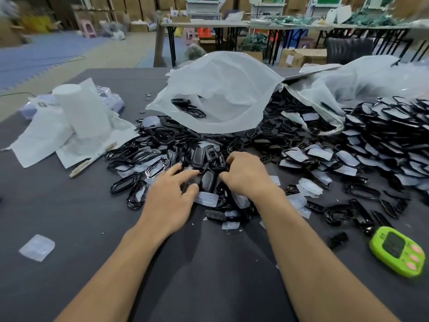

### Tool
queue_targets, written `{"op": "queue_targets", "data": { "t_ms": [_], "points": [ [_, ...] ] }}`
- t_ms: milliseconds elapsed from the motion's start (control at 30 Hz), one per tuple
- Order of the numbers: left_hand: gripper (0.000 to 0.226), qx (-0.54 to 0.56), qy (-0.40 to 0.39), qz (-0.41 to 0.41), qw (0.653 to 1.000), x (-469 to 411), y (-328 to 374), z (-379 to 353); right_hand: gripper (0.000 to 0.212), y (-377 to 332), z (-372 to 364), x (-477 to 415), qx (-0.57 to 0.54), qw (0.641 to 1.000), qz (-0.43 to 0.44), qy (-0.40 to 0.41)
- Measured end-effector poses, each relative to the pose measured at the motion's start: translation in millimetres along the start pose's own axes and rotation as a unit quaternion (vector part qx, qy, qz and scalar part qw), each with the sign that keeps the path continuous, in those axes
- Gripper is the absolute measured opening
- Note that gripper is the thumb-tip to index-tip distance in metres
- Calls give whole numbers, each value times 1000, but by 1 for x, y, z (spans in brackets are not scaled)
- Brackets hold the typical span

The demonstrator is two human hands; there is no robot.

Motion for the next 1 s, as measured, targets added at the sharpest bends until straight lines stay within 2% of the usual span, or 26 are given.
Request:
{"op": "queue_targets", "data": {
  "t_ms": [133,300,367,467,567,633,733,767,833,933,1000],
  "points": [
    [37,3,26,11,1000,0,-3,1,19,-1,-4,3,-8,999,-24,39],
    [34,10,70,27,997,-1,-7,7,18,-4,13,16,-20,993,10,116],
    [34,16,80,32,996,-1,-7,9,24,-3,22,21,-69,990,1,120],
    [34,36,98,22,994,0,-4,12,17,1,29,26,-173,977,-9,121],
    [46,110,102,24,988,2,-1,15,31,-6,23,26,-273,958,13,88],
    [53,216,82,51,972,0,-2,13,30,-18,13,28,-311,948,43,52],
    [24,407,78,78,907,-6,-4,13,24,-32,-4,31,-334,940,71,-7],
    [23,439,76,78,892,-7,-6,15,22,-33,-7,30,-346,935,70,-22],
    [20,469,52,80,878,-8,-8,14,21,-33,-11,29,-354,932,66,-40],
    [16,468,41,83,879,-8,-7,12,19,-35,-14,30,-328,940,73,-54],
    [18,462,83,108,876,-10,-14,15,18,-29,-5,26,-328,943,62,11]
  ]
}}
Point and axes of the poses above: each hand's wrist, its own x-axis away from the middle knuckle, its own z-axis out of the back of the hand, y = z × x, the point moved 6 cm from there along -x, towards the middle knuckle, and after that the axes turned 9 degrees about -x, right-handed, at the moved point
